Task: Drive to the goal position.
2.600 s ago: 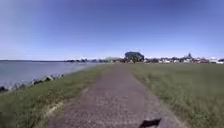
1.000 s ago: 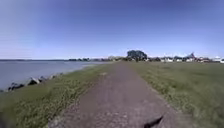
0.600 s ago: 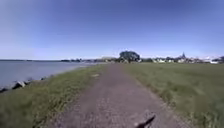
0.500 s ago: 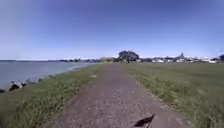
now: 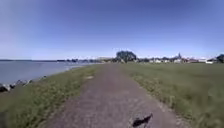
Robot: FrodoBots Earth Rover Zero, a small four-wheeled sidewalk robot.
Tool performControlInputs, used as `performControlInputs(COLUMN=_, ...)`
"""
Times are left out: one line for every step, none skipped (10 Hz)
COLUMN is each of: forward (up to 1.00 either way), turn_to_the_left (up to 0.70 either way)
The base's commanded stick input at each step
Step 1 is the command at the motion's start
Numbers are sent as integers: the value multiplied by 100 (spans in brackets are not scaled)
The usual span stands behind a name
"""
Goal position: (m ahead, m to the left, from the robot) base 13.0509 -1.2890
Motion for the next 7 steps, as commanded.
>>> performControlInputs(forward=70, turn_to_the_left=0)
performControlInputs(forward=70, turn_to_the_left=0)
performControlInputs(forward=70, turn_to_the_left=0)
performControlInputs(forward=70, turn_to_the_left=0)
performControlInputs(forward=70, turn_to_the_left=0)
performControlInputs(forward=70, turn_to_the_left=0)
performControlInputs(forward=70, turn_to_the_left=0)
